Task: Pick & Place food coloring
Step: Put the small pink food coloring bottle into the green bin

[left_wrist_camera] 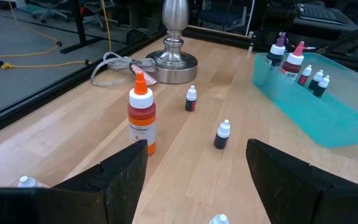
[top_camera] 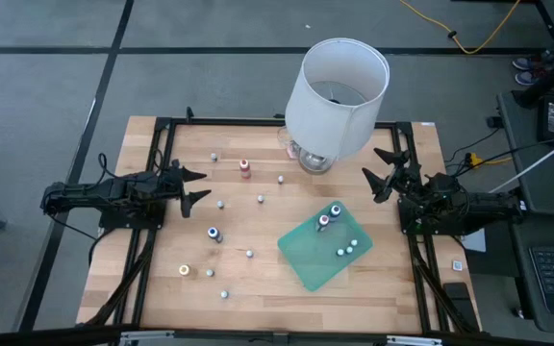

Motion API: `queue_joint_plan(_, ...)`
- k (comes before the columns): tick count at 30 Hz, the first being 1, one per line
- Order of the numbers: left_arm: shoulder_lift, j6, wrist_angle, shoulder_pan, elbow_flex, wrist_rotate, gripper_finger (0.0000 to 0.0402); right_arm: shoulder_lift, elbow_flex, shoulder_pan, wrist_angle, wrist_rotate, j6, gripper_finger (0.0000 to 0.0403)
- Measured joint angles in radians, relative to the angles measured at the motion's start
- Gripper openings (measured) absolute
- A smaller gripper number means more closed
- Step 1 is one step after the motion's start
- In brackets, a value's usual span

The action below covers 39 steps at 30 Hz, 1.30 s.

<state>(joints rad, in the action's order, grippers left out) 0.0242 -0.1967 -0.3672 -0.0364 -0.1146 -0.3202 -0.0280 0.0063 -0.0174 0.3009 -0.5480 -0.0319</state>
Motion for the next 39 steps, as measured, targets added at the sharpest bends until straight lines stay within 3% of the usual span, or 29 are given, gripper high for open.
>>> queue_joint_plan(21, 0.000, -0.001, 0.197, 0.000, -0.002, 0.001, 0.0269, 0.000, 0.000, 0.000, 0.000, 0.000, 0.000, 0.0397)
queue_joint_plan(25, 0.034, 0.011, 0.191, 0.000, -0.053, 0.001, 0.0269, 0.000, 0.000, 0.000, 0.000, 0.000, 0.000, 0.0397)
queue_joint_plan(31, 0.171, 0.010, 0.186, 0.000, -0.166, -0.052, 0.0269, 0.000, 0.000, 0.000, 0.000, 0.000, 0.000, 0.0397)
queue_joint_plan(39, 0.447, -0.001, 0.177, 0.000, -0.353, -0.134, 0.0269, 0.000, 0.000, 0.000, 0.000, 0.000, 0.000, 0.0397)
